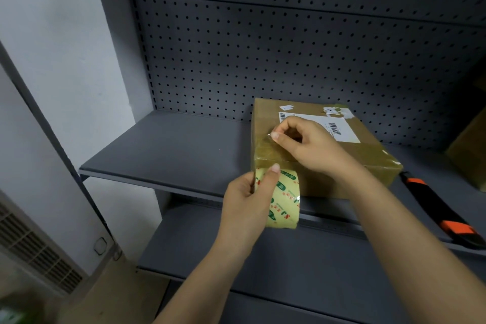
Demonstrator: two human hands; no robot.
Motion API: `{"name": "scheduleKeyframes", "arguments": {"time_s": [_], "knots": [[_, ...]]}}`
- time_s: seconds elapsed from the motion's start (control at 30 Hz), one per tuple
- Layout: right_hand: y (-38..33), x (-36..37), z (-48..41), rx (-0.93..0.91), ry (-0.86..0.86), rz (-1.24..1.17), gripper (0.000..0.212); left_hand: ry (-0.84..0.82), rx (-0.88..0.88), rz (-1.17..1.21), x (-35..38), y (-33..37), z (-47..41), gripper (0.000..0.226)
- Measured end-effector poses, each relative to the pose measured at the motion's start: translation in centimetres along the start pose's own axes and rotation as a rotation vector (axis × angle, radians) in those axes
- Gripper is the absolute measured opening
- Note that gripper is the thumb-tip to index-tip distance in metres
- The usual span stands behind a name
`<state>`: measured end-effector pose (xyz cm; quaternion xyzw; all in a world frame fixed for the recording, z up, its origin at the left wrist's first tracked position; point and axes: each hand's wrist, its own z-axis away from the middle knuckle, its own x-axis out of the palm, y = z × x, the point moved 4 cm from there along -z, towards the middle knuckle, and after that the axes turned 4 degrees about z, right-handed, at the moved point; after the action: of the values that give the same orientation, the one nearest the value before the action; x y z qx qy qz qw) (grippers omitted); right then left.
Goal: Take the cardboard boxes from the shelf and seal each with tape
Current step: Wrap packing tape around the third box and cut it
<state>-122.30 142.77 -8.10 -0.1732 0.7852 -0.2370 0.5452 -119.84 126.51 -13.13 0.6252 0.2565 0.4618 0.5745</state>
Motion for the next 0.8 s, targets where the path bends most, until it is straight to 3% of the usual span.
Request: {"name": "scheduleKeyframes", "arguments": {"time_s": [0.4,0.57,0.67,0.73,0.8], "knots": [[0.1,0.3,0.1,-0.036,0.033,0.09,0.009,0.019,-0.011,0.001,-0.1,-1.0,-0.3,0.028],[0.7,0.0,0.1,0.087,0.132,-0.111,0.043,0.019,-0.003,0.0,0.0,-0.9,-0.1,0.029],[0.2,-0.4,0.4,0.017,0.21,0.022,0.017,0.017,-0.003,-0.008,0.0,-0.7,-0.2,0.029],[-0.5,-1.1,1.1,-0.089,0.246,0.018,0.023,0.018,-0.003,-0.024,-0.1,-0.6,-0.3,0.031],[-0.9,-1.0,2.0,-0.195,0.15,0.003,0.03,0.018,-0.005,-0.033,-0.2,-0.7,-0.4,0.032]]}}
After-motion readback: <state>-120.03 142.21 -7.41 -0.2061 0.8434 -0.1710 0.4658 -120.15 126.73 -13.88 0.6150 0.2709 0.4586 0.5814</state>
